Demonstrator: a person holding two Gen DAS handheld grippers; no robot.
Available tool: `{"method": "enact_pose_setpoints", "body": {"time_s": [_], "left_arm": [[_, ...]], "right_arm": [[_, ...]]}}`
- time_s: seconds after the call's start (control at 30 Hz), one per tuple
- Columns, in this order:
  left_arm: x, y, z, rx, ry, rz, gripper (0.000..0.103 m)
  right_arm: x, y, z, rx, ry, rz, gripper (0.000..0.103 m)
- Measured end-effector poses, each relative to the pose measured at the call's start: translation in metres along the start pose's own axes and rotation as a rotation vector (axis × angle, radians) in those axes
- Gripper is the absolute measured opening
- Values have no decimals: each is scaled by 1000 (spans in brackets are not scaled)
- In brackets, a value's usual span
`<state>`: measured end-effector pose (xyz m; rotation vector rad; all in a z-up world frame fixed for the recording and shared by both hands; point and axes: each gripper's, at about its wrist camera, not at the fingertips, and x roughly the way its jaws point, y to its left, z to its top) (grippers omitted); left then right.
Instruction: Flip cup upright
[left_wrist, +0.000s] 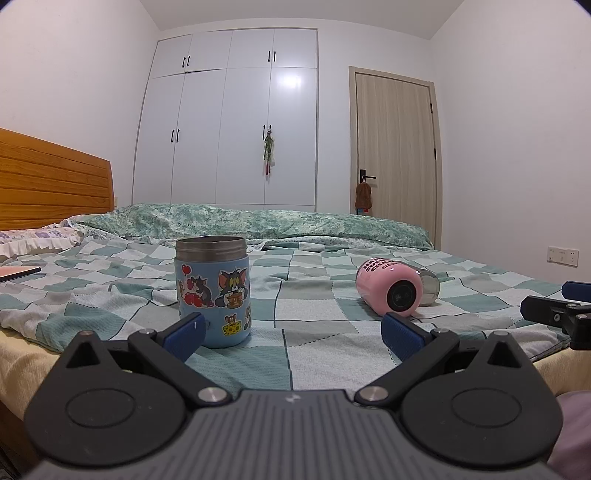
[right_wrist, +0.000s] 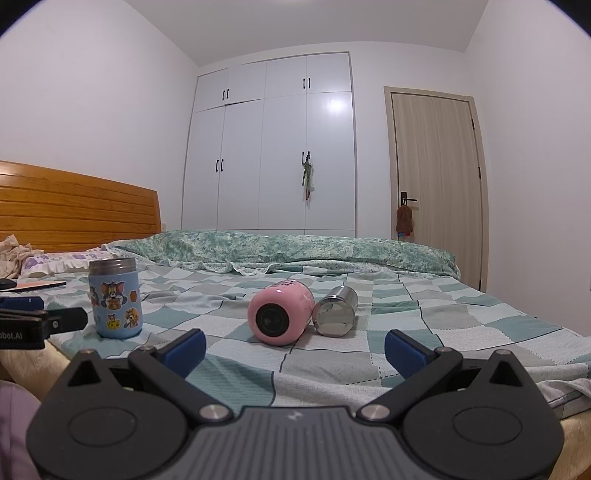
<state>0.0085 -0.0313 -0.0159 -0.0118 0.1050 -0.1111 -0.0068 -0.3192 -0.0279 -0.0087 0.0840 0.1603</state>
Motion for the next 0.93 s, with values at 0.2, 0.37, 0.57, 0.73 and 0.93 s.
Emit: {"method": "enact_pose_setpoints", "body": {"time_s": [0.2,0.37,0.57,0.73,0.93], "left_arm": [[0,0,0,-1,-1,-1,103],[0,-1,-1,0,-1,-3,103],[0,0,0,0,-1,-3,103],[-1,-1,0,1,-6,-9,103],[-2,-1,0,2,-10,-16,103]], "right_arm": [[0,0,0,-1,-2,0,103],[0,0,-1,-1,-2,0,103],[0,0,-1,-1,-1,1,103],[0,0,0,-1,-1,0,103],[0,0,-1,-2,-1,0,103]]}}
